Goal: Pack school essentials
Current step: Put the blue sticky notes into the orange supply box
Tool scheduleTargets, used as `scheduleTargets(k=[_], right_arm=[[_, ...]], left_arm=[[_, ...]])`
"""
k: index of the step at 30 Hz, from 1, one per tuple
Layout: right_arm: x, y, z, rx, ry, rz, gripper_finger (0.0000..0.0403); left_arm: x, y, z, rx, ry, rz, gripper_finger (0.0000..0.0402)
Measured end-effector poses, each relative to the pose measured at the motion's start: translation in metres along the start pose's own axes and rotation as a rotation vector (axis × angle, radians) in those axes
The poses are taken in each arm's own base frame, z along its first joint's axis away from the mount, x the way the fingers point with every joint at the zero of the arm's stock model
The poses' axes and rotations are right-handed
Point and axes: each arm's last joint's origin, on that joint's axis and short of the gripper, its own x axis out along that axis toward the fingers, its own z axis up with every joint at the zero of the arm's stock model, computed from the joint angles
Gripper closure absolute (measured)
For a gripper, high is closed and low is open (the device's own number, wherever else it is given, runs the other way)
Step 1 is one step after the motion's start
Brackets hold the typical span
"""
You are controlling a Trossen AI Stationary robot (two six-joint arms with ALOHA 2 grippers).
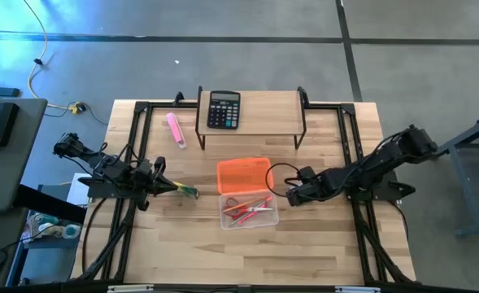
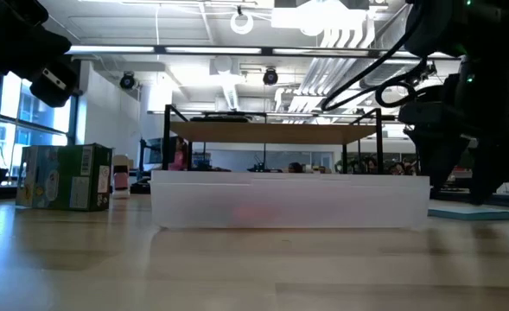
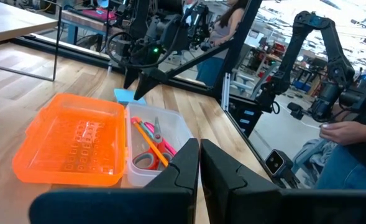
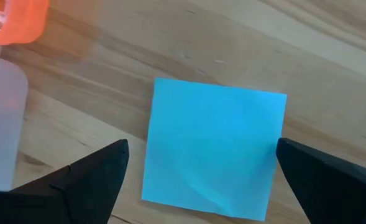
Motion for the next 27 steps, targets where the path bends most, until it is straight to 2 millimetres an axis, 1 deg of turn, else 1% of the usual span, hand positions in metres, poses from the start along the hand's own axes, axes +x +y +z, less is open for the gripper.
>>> scheduleTargets(k=[19,23,27], right_arm=[[0.016,0.004,-0.004,0.015,0.021,-0.058,0.0004],[0.020,0.003,-0.005,0.022,0.036,-0.086,0.0015],[0.022,0.002,-0.006,0.029,0.043,-0.105,0.0038]], left_arm=[[0.000,0.000,0.000,0.000,0.000,0.000,0.0396],[0.000,0.000,0.000,0.000,0.000,0.000,0.0396],[0.000,0.000,0.000,0.000,-0.001,0.000,0.0396]])
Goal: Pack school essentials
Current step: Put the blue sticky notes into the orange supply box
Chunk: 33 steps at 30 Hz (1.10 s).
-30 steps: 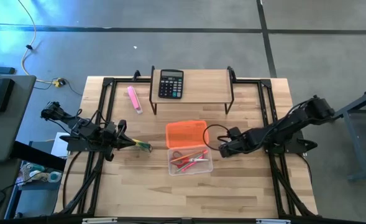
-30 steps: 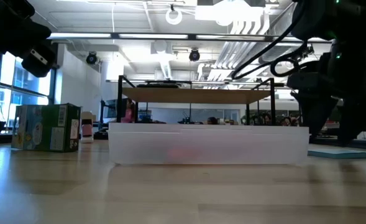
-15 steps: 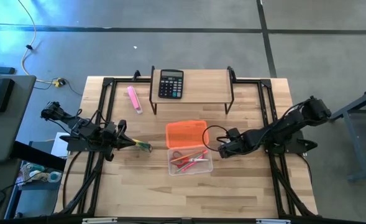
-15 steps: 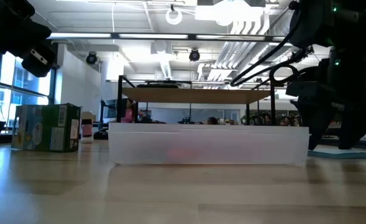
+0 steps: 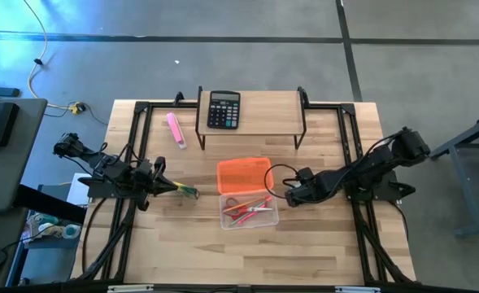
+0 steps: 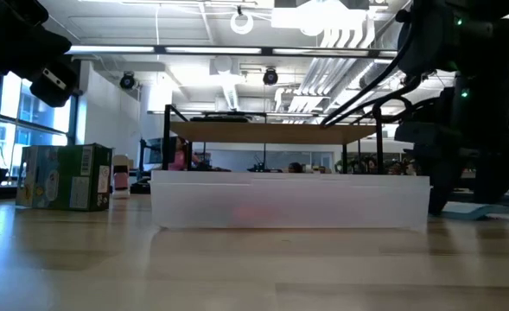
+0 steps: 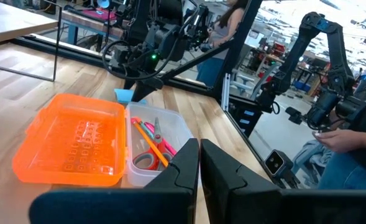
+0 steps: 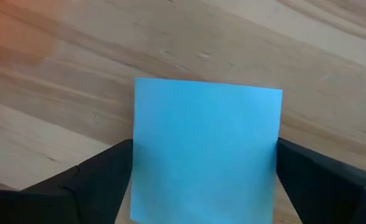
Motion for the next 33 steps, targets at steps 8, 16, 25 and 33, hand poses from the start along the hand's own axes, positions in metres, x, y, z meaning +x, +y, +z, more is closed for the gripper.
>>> scheduleTargets(k=[8,16,25,33], right_arm=[[-0.005,0.004,0.001,0.012,0.011,-0.014,0.0078],[-0.018,0.014,0.004,-0.036,0.014,-0.017,0.0081],[-0.043,0.030,0.011,-0.143,-0.052,-0.005,0.0081],[-0.076,0.053,0.024,-0.357,-0.128,0.068,0.0081]], left_arm=[[0.000,0.000,0.000,0.000,0.000,0.000,0.0396],[0.000,0.000,0.000,0.000,0.000,0.000,0.0396],[0.000,0.000,0.000,0.000,0.000,0.000,0.0396],[0.000,0.000,0.000,0.000,0.000,0.000,0.0396]])
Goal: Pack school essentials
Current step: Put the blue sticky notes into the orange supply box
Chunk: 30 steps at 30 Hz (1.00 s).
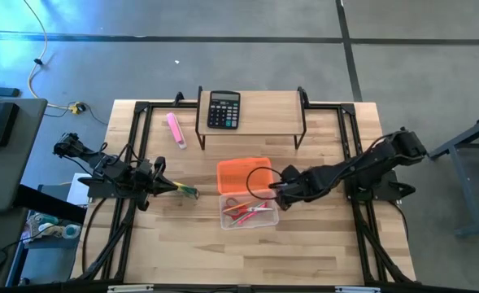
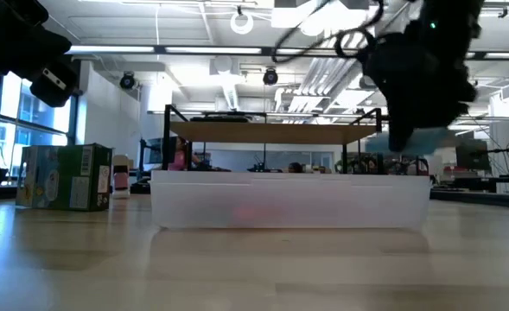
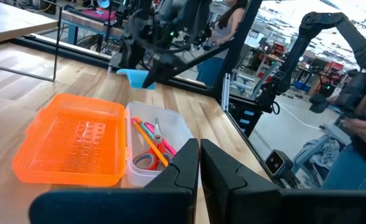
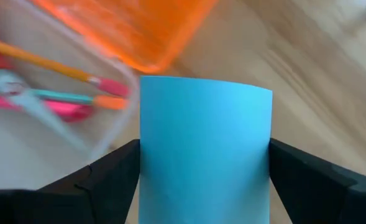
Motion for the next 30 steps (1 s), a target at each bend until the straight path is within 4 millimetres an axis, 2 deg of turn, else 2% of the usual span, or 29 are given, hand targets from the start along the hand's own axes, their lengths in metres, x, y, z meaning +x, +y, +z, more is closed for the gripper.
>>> scheduleTargets(k=[4,9,17,23,30], right_arm=[[-0.009,0.008,0.014,-0.137,-0.053,0.072,0.0081],[-0.009,0.024,0.026,-0.296,-0.127,0.219,0.0081],[0.008,0.052,0.034,-0.645,-0.221,0.406,0.0081],[0.017,0.053,0.041,-0.774,-0.225,0.451,0.0081],[0.025,0.062,0.033,-0.911,-0.205,0.517,0.0081]], left_arm=[[0.000,0.000,0.000,0.000,0.000,0.000,0.0396],[0.000,0.000,0.000,0.000,0.000,0.000,0.0396],[0.000,0.000,0.000,0.000,0.000,0.000,0.0396],[0.000,0.000,0.000,0.000,0.000,0.000,0.0396],[0.000,0.000,0.000,0.000,0.000,0.000,0.0396]])
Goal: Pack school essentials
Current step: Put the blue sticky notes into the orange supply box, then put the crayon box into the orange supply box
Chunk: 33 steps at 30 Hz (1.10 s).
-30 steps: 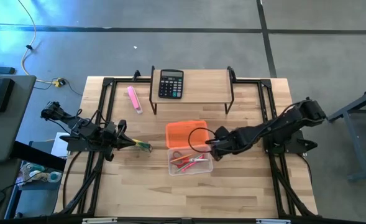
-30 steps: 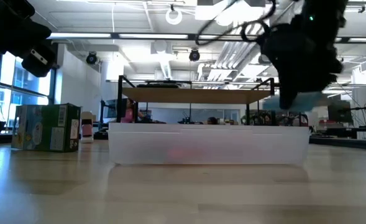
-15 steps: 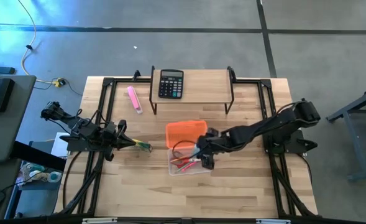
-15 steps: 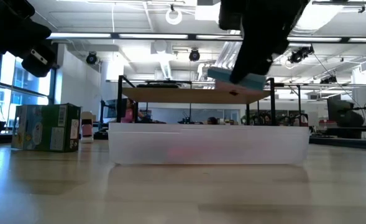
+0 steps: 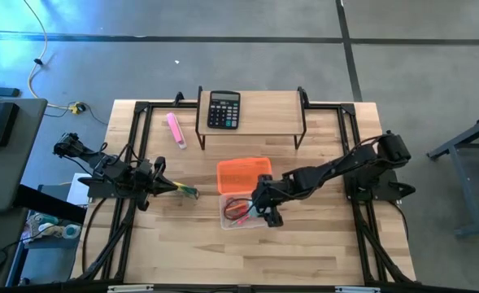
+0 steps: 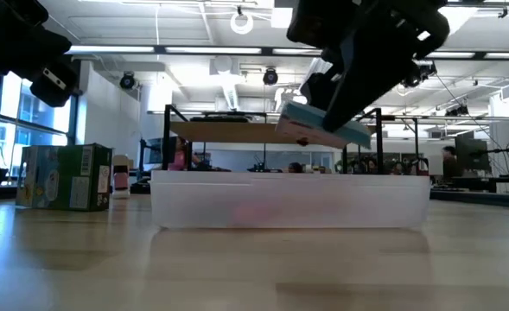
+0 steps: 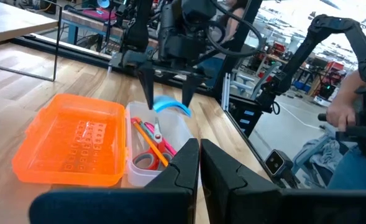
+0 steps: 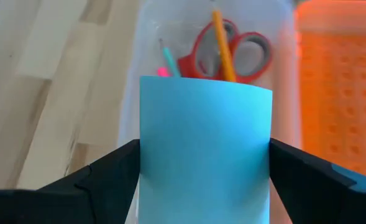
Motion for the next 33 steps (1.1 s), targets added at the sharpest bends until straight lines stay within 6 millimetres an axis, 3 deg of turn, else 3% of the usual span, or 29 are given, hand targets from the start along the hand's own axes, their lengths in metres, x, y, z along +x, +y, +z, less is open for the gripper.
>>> scheduleTargets(k=[9,16,20,33], right_arm=[[0.0071,0.0057,-0.0039,-0.023,0.034,0.034,0.0075],[0.0071,0.0046,-0.0049,-0.037,0.043,-0.001,0.0015],[0.0071,0.0046,-0.0049,-0.026,0.043,-0.002,0.0008],[0.0069,0.0027,-0.0013,0.208,-0.006,-0.073,0.0006]], left_arm=[[0.0000,0.0000,0.0000,0.000,0.000,0.000,0.0396],[0.0000,0.0000,0.0000,0.000,0.000,0.000,0.0396],[0.0000,0.0000,0.0000,0.000,0.000,0.000,0.0396],[0.0000,0.0000,0.0000,0.000,0.000,0.000,0.0396]])
